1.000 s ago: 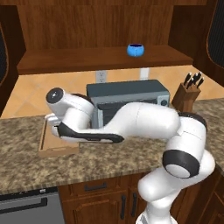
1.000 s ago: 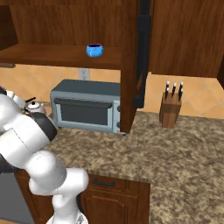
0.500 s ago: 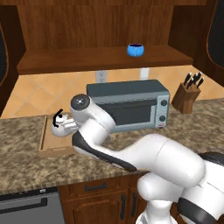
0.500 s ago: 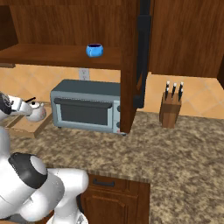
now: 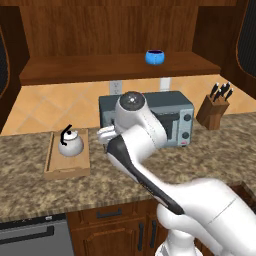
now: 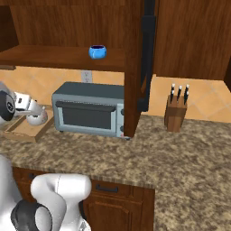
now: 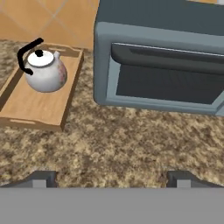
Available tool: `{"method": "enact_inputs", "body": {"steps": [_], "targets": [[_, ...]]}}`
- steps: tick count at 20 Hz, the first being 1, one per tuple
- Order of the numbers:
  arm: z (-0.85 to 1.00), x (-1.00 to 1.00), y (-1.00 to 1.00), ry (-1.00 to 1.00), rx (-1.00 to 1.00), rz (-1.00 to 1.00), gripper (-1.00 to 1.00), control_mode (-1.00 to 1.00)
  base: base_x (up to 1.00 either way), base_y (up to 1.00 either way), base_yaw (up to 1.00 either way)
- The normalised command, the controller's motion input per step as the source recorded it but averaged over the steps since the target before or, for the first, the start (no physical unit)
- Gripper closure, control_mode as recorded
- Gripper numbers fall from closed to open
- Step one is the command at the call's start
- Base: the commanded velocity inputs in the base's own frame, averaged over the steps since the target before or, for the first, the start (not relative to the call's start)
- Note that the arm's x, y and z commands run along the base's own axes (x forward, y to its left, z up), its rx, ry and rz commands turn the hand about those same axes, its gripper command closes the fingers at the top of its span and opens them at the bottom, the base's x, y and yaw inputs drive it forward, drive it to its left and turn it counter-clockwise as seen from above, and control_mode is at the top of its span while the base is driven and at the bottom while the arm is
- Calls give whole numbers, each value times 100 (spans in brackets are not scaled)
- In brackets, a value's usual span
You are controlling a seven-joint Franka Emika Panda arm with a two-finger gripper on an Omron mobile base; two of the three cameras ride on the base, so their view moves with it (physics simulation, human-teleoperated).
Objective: Pick the kettle from the counter and place it on the tray. Then pick the mug from the cabinet and place it on the tray. Then close the cabinet doors.
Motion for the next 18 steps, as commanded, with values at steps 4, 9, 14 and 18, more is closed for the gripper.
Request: {"method": "enact_inputs", "body": {"steps": [4,9,14,18], "targets": [[76,-46,-64,-2,3,0,-100,-100,0,0,0],[37,-4,-74,0,0,-4,-100,-100,0,0,0],[44,11,-84,-2,0,-12,-100,-100,0,0,0],[42,18,-62,-12,2,-22,-100,-100,0,0,0]]}}
